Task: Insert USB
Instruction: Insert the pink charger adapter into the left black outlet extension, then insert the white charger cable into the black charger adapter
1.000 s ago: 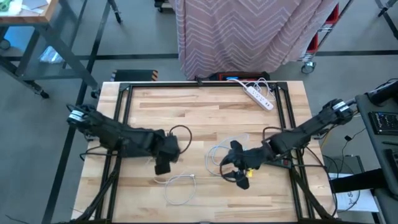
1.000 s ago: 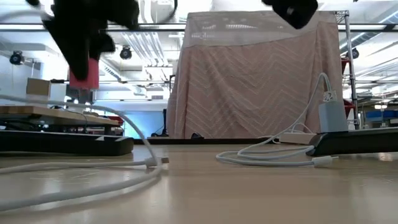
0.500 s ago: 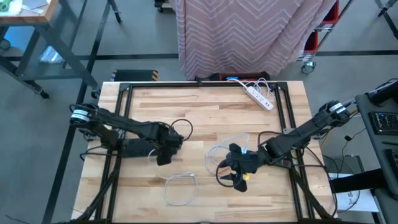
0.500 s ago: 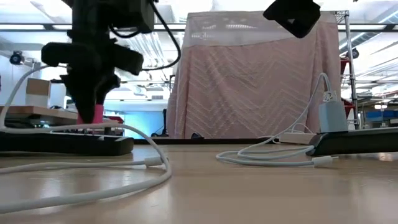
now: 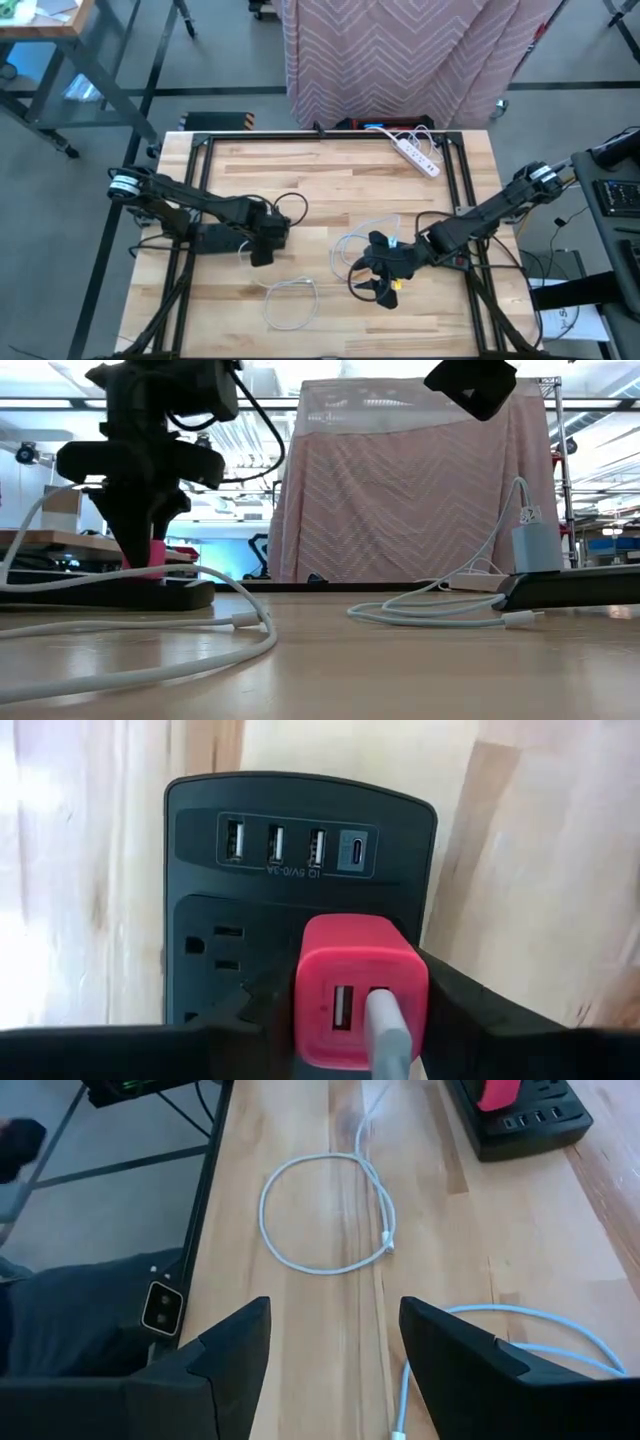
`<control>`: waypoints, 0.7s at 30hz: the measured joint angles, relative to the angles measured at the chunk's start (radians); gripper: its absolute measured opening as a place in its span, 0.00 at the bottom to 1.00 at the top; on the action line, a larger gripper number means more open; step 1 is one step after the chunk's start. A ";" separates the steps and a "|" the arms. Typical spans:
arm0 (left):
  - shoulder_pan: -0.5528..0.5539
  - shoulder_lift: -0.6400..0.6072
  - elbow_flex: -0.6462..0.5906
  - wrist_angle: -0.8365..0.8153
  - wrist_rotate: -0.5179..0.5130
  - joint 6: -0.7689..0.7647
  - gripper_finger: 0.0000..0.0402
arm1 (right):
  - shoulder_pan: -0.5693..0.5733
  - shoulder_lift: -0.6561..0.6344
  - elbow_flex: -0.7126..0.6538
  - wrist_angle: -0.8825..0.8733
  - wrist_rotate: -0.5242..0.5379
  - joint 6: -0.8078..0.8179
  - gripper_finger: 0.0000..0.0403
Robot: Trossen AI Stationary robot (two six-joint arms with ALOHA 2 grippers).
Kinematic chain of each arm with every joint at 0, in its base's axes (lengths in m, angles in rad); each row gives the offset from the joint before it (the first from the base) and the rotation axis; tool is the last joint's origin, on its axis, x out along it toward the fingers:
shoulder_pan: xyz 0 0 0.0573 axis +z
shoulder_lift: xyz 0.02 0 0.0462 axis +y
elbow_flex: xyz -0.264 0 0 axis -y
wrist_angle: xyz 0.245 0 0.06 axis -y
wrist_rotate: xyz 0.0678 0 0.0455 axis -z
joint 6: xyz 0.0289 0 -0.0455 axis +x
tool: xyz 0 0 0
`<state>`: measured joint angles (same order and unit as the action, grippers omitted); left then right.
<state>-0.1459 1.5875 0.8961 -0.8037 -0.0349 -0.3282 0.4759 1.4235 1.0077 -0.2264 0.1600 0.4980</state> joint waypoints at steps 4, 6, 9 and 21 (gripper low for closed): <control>-0.001 0.000 -0.042 0.088 0.009 0.006 0.34 | 0.000 0.000 0.000 -0.001 0.000 0.000 0.52; -0.002 -0.006 -0.042 0.089 0.007 0.006 0.34 | 0.000 0.000 0.000 -0.002 -0.001 0.000 0.52; -0.002 -0.016 -0.020 0.073 0.005 0.006 0.34 | 0.000 0.000 0.000 0.000 -0.001 0.000 0.54; -0.006 -0.026 0.199 -0.005 -0.053 -0.032 0.79 | -0.042 -0.162 -0.001 -0.095 0.027 -0.021 0.63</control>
<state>-0.1520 1.5620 1.0956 -0.8091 -0.0881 -0.3601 0.4341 1.2615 1.0069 -0.3215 0.1868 0.4769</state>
